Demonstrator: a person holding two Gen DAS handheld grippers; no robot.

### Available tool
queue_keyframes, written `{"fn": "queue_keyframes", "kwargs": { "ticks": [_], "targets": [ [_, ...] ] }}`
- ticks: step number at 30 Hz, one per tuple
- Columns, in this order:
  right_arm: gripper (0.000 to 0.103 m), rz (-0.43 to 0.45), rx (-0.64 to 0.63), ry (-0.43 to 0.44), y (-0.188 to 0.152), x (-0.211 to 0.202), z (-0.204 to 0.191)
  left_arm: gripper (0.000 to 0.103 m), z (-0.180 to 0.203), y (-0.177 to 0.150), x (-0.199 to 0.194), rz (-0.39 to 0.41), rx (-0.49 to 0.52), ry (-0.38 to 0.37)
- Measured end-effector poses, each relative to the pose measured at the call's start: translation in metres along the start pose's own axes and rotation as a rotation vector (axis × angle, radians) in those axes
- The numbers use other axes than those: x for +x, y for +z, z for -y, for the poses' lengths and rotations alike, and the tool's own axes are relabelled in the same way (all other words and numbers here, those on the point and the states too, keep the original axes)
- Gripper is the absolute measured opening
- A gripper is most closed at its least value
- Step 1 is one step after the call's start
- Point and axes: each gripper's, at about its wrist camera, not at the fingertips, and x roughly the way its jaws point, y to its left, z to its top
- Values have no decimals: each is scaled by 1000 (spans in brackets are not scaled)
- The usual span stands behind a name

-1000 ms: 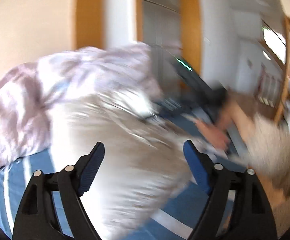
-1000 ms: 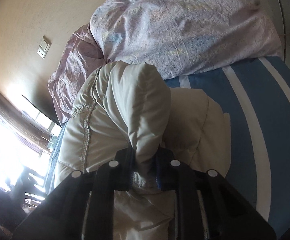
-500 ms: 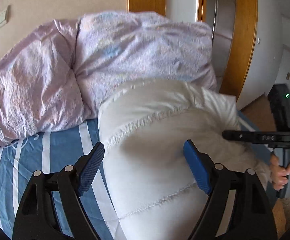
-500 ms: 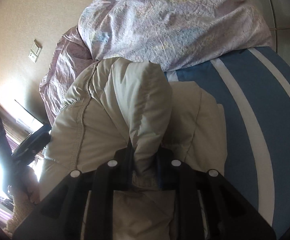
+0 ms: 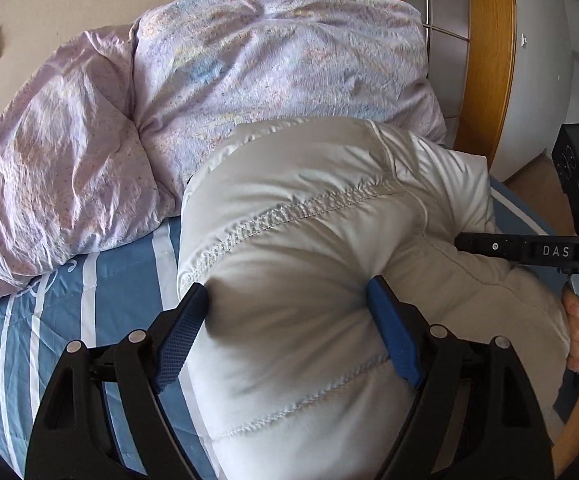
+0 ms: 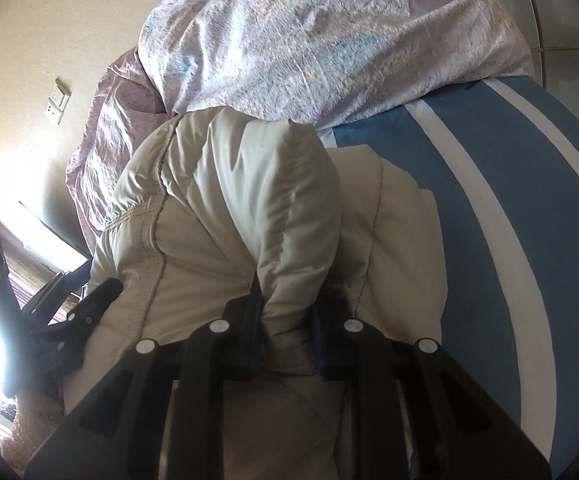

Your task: Fold large clothes

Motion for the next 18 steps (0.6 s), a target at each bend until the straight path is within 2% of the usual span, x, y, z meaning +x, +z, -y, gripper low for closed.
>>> {"fn": "queue_keyframes", "kwargs": {
  "ticks": [18],
  "targets": [
    [21,-1,9,-17,-3,13,4,84,7,-9,12,52,14,53]
  ]
}}
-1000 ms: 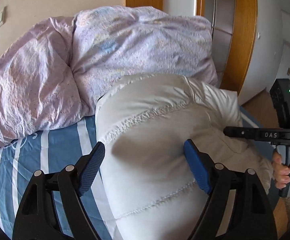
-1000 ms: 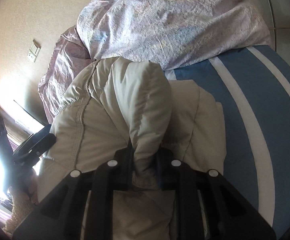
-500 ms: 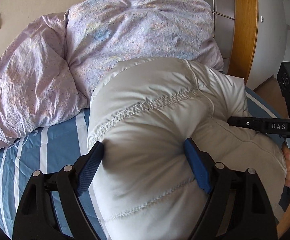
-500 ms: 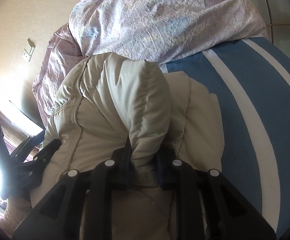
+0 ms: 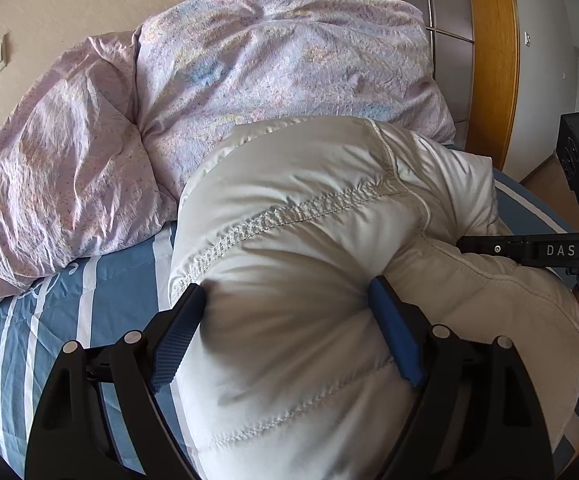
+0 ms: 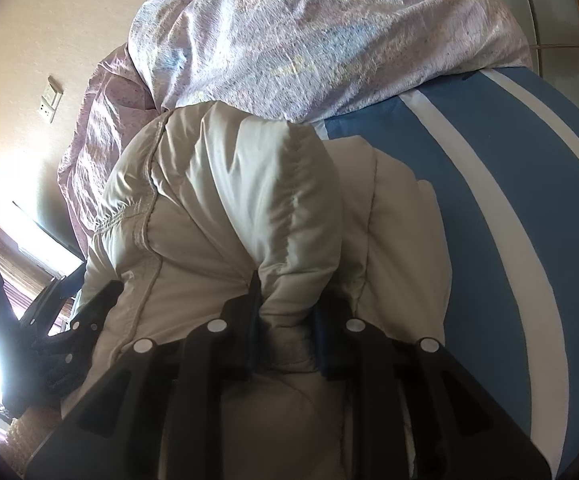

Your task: Fold large clothes

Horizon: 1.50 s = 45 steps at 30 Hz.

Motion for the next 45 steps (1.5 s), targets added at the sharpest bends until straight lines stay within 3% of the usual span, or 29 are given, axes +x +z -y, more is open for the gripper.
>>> {"fn": "queue_keyframes", "kwargs": {
  "ticks": [18,21,23,27,28,29,30,32,38,41,45],
  "targets": [
    [24,16,27,7,3,3,4,86,0,-3,4,32,-11,10],
    [33,20,108,38,11,-11,9,87,0,-4,4,32,-7,6],
    [52,68,133,36,18,-23,10,87,0,-3,4,29,-7,6],
    [59,117,125,9,33,-33,4,87,1,-3,5,30,-8,7],
    [59,102,106,-12,37,-27,-1,87,1,-3,5,30,-8,7],
    [40,100,94,-28,39,-24,-4,87,1,-3,5,31,-9,7],
    [30,103,76,-50,39,-20,-8,87,1,-3,5,32,-9,7],
    [19,111,72,-86,36,-17,-10,87,1,-3,2,40,-15,12],
    [17,91,87,-122,31,-11,3,86,-28,25,-24,35,-127,-55],
    [17,90,84,-133,29,-10,5,89,-39,41,-31,83,-117,5],
    [18,91,64,-161,25,-4,4,89,-35,40,-4,11,-48,76]
  ]
}}
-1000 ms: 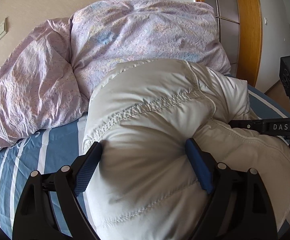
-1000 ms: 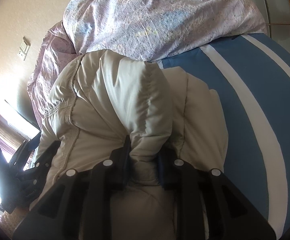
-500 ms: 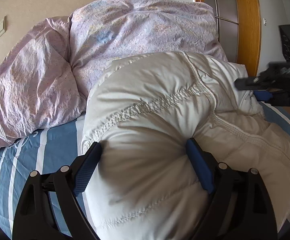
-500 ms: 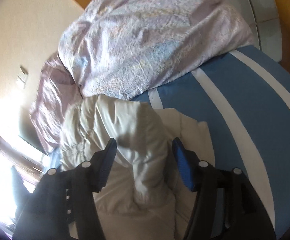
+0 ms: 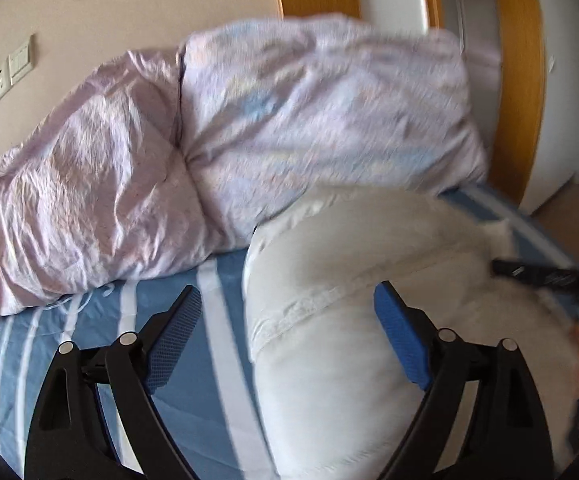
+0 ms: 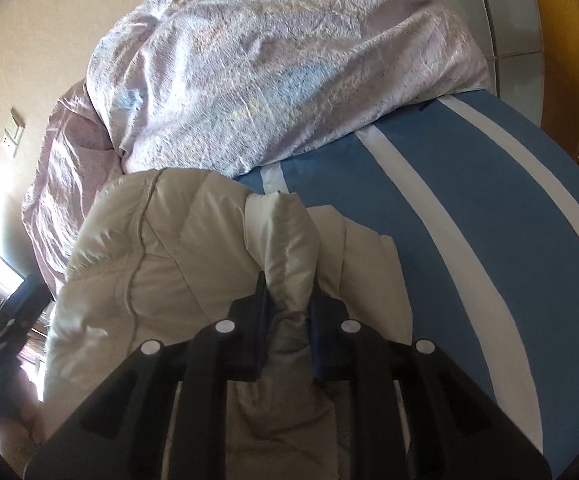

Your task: Fold large clothes

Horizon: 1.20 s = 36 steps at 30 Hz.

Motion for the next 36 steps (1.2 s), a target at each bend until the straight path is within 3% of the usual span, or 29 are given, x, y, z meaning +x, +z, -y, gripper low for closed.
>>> {"fn": "queue_keyframes", "kwargs": {
  "ticks": [3,11,14,19,22,26,30,36],
  "targets": [
    [20,-6,-3,-2,-1,4,2,89,5,-7,1,26,15,13],
    [21,-9,0,5,-2,13,6,89,12,-18,20,-10,6,12],
    [22,-7,-8,-1,-3,12,4,89,20,-21,21,0,50,48],
    [37,61,-53,-80,-6,-28,-7,89,19,-22,23,-13,73,55],
    [37,111,-78,1,-12,-66,-14,89,18,-21,24,-19,74,55],
    [37,26,-155,108,-26,-72,-28,89,19,-21,25,-19,70,52],
    [37,-34,-213,76,-40,-57,-35,90,18,-21,24,-18,62,50],
    [38,-111,-117,159,-42,-29,-13,90,18,-20,26,-26,54,47]
  ]
}}
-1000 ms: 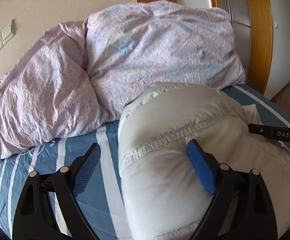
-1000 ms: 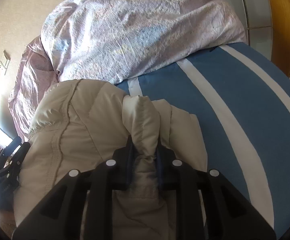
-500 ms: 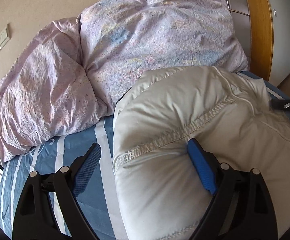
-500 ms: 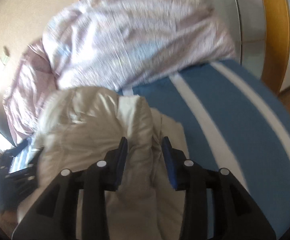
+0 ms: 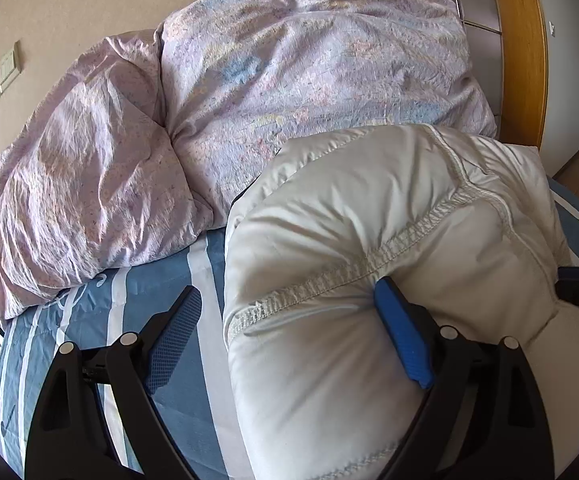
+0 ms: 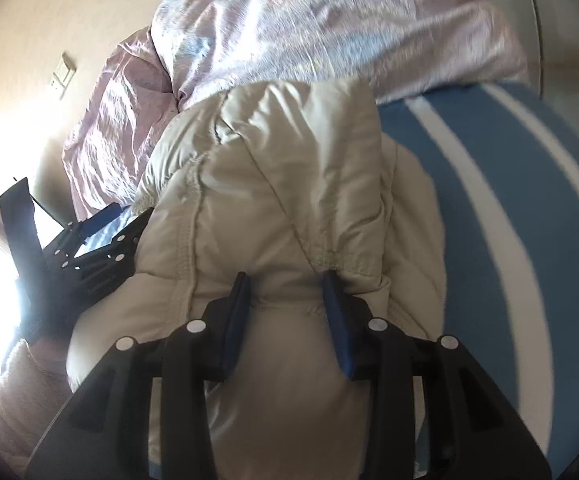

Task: Fold large clothes
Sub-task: 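Press the folded jacket flat with both tools and open them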

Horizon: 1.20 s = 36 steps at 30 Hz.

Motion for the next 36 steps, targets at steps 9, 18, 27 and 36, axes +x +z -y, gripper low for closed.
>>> {"fn": "queue_keyframes", "kwargs": {
  "ticks": [9,18,27,36],
  "targets": [
    [38,37,-21,-19,-9,9,-2,89,3,-4,0,23,-8,18],
    [38,-12,46,-46,0,5,-4,90,5,-4,-6,49,6,56],
    [101,51,34,-113,25,-49,-14,100,-48,-2,-37,-26,-155,-142],
    [101,-83,266,-13,36,-20,46,100,-88,-24,-10,-204,-416,-441]
  ]
}}
